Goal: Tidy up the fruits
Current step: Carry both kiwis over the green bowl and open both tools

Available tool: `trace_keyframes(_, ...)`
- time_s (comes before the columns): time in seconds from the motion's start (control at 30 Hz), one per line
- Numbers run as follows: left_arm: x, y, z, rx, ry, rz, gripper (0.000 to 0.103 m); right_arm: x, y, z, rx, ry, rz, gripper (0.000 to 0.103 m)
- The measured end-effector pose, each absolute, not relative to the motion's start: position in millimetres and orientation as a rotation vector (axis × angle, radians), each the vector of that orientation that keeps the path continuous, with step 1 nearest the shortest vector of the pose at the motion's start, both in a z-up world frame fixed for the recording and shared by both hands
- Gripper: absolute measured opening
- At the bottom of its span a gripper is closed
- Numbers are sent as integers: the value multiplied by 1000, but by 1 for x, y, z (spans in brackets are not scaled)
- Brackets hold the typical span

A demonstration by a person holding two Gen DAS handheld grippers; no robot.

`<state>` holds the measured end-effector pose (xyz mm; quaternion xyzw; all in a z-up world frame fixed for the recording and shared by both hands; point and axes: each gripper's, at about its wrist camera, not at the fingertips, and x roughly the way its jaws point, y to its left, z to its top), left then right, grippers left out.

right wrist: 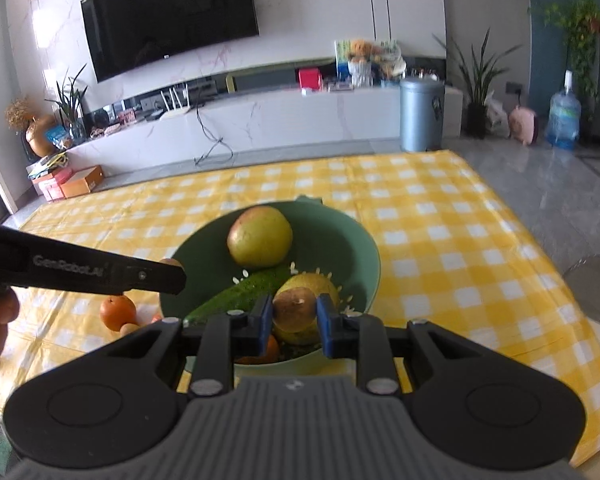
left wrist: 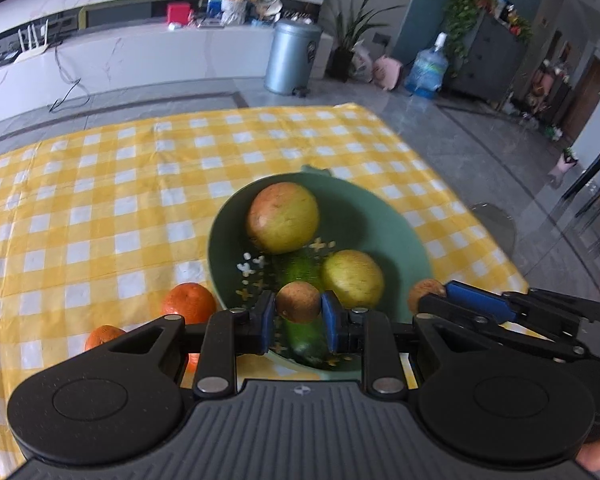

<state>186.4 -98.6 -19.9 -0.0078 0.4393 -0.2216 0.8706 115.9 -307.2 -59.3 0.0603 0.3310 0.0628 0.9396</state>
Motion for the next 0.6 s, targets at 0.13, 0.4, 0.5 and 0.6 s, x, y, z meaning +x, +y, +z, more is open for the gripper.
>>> trace_keyframes(0.13, 198, -99, -30, -9, 954, -451, 28, 124, -304, -68, 138, 701, 143, 20)
trace_keyframes(0.4, 205, -103, -43, 38, 973, -423, 28, 134, -299, -83, 140, 749, 160, 20)
trace_keyframes(0.5, 204, -104, -43, 41, 974, -421, 28, 138, -298, -86, 136, 758, 163, 21)
trace_keyframes(0.6, 206, -102, -43, 29, 979, -426, 28, 139, -298, -86, 145, 762, 168, 21)
